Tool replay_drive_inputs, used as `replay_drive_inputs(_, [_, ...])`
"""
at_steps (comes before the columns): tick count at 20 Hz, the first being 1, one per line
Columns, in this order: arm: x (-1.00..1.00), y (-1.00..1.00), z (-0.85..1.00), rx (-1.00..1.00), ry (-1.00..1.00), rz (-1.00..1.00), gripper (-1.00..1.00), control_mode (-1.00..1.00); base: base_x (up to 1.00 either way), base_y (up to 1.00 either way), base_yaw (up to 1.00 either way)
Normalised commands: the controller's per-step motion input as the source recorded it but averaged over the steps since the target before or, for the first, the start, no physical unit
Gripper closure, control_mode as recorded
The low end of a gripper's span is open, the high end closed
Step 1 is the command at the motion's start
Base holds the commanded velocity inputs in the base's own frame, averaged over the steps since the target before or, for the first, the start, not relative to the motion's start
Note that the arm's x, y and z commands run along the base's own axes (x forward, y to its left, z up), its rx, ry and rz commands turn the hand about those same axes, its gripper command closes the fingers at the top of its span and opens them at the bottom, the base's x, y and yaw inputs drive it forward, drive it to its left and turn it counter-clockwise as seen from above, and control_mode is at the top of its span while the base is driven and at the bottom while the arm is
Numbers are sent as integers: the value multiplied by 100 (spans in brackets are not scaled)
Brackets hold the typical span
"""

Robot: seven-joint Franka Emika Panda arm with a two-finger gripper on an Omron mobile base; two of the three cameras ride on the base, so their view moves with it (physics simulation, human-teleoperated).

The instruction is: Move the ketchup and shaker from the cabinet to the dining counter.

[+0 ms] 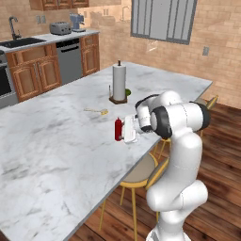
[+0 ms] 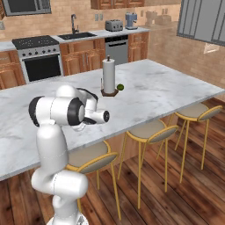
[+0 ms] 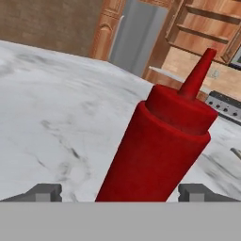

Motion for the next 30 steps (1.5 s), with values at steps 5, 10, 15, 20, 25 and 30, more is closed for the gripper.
replay_drive_inputs(5, [-22,-16,17,0,0,-6,-100,-100,0,0,0])
replay_drive_inputs(10, [-15,-16,21,0,2,-9,-100,-100,0,0,0])
replay_drive_inputs(15, [-27,-10,24,0,3,-7,-100,-100,0,0,0])
replay_drive_inputs(20, [-42,-3,35,0,11,-15,-100,-100,0,0,0])
replay_drive_inputs(25, [-50,-13,37,0,27,-22,-100,-100,0,0,0])
replay_drive_inputs(30, [-50,-19,43,1,31,-21,-100,-100,0,0,0])
